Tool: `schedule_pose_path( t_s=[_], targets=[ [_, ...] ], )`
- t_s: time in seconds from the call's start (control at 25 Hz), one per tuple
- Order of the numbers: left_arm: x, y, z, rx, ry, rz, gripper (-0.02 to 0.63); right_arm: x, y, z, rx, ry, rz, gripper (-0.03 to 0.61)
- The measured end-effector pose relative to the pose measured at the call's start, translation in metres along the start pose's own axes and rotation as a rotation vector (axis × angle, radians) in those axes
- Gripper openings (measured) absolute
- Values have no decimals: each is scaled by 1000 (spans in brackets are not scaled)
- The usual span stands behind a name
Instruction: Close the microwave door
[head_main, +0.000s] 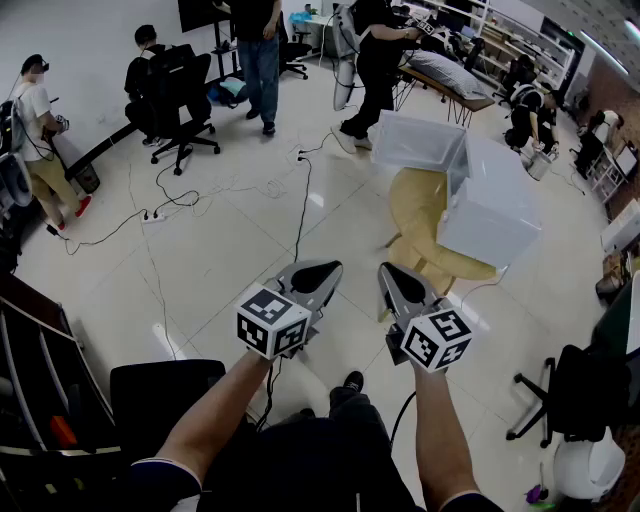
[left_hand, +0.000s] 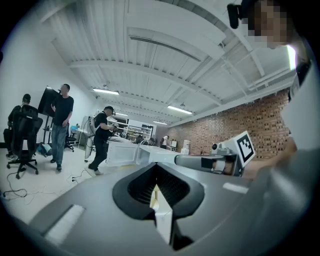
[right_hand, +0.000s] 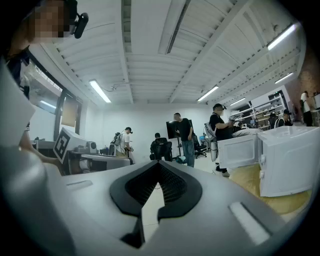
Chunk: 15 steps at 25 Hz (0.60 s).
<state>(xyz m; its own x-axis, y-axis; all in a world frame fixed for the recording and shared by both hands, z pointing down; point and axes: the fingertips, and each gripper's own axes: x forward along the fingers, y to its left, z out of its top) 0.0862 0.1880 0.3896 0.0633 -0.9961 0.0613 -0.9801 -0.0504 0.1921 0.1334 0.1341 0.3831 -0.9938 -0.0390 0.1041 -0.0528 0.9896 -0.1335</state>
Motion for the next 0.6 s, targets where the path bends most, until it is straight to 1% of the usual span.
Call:
schedule_pose_path(
  t_s=[0.28, 0.48, 0.6],
  targets=[
    [35, 27, -1, -3, 8, -2, 3, 24, -33, -1, 8, 1, -1, 2],
    [75, 50, 0, -9, 17, 7, 3, 47, -76, 2, 23, 1, 4, 2],
    [101, 73, 1, -15, 20, 22, 3, 68, -99, 4, 24, 7, 18, 2]
  ],
)
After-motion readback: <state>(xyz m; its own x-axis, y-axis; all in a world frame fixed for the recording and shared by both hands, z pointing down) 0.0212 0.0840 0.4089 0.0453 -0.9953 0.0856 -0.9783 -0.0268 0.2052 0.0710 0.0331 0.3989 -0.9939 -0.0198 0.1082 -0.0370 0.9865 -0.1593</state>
